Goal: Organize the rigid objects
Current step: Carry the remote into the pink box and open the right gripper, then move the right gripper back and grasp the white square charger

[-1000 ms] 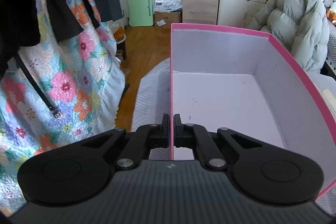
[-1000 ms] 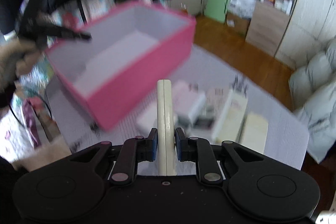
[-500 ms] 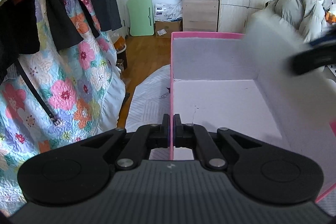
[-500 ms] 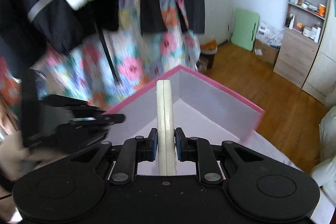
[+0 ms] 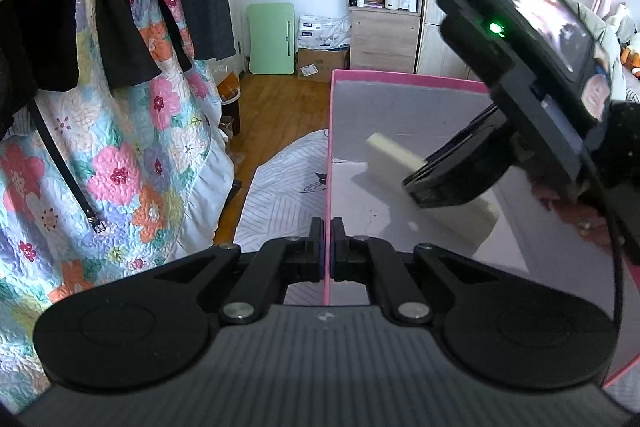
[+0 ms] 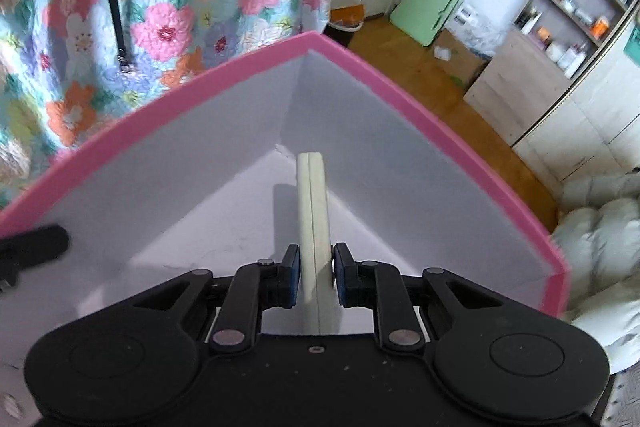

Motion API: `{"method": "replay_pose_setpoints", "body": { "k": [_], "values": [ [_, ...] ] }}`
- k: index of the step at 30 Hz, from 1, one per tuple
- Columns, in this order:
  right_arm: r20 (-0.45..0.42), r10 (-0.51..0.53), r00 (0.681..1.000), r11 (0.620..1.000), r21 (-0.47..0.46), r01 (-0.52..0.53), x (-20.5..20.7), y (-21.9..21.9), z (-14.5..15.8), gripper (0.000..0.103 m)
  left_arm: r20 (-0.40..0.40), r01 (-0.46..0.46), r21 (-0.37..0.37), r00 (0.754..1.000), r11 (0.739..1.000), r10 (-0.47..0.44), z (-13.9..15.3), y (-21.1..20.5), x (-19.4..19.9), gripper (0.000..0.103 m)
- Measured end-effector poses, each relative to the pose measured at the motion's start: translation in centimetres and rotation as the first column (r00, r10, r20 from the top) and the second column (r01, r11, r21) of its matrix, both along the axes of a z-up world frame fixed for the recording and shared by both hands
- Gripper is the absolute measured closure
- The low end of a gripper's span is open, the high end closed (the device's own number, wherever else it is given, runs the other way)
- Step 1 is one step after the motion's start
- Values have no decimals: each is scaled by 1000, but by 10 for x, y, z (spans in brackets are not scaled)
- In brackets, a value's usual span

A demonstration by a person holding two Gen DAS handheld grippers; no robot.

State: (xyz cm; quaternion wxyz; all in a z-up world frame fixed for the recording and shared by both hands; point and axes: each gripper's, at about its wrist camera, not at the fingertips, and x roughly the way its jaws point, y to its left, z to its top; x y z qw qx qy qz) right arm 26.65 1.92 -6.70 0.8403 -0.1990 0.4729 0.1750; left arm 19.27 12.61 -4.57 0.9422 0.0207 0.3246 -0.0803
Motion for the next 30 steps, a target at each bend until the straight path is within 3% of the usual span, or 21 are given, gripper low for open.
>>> {"method": "replay_pose_setpoints", "body": {
  "k": [4, 7, 9, 13, 16, 17, 20, 22, 23, 27, 30],
  "values": [
    [-127, -52, 991, 979, 191, 75, 12, -13, 9, 70, 0, -2, -2, 1000, 1000, 2, 0, 0, 0, 101],
    [-273, -81, 959, 920, 349, 177, 21, -37, 9, 70, 3, -3, -7, 1000, 1000, 3, 0, 2, 0, 101],
    [-306, -111, 946, 903, 366, 225, 18, -49, 7, 54, 6, -2, -12, 1000, 1000, 2, -1, 3, 0, 101],
    [-318, -159, 935, 920, 295, 257, 5, -57, -1, 43, 7, 0, -10, 1000, 1000, 0, -2, 2, 0, 101],
    [-405, -165, 900, 922, 261, 286, 0, -55, -16, 43, 8, 0, -9, 1000, 1000, 0, -2, 2, 0, 101],
    [-447, -165, 879, 909, 277, 311, -2, -56, -20, 50, 8, -2, -9, 1000, 1000, 2, -2, 2, 0, 101],
    [-574, -104, 812, 824, 408, 394, -8, -66, -23, 68, 8, -2, -15, 1000, 1000, 3, -2, 3, 1, 101],
    [-603, -44, 797, 755, 502, 422, -11, -74, -22, 68, 9, -2, -12, 1000, 1000, 2, -2, 4, 2, 101],
    [-592, -34, 805, 747, 520, 414, -14, -77, -19, 68, 9, -2, -10, 1000, 1000, 2, -2, 3, 1, 101],
    [-392, -54, 918, 817, 511, 266, -44, -91, 18, 66, 9, -2, -11, 1000, 1000, 2, -3, 3, 1, 101],
    [-265, -83, 961, 828, 519, 214, -70, -123, 53, 66, 10, -3, -11, 1000, 1000, 3, -3, 3, 1, 101]
  ]
}}
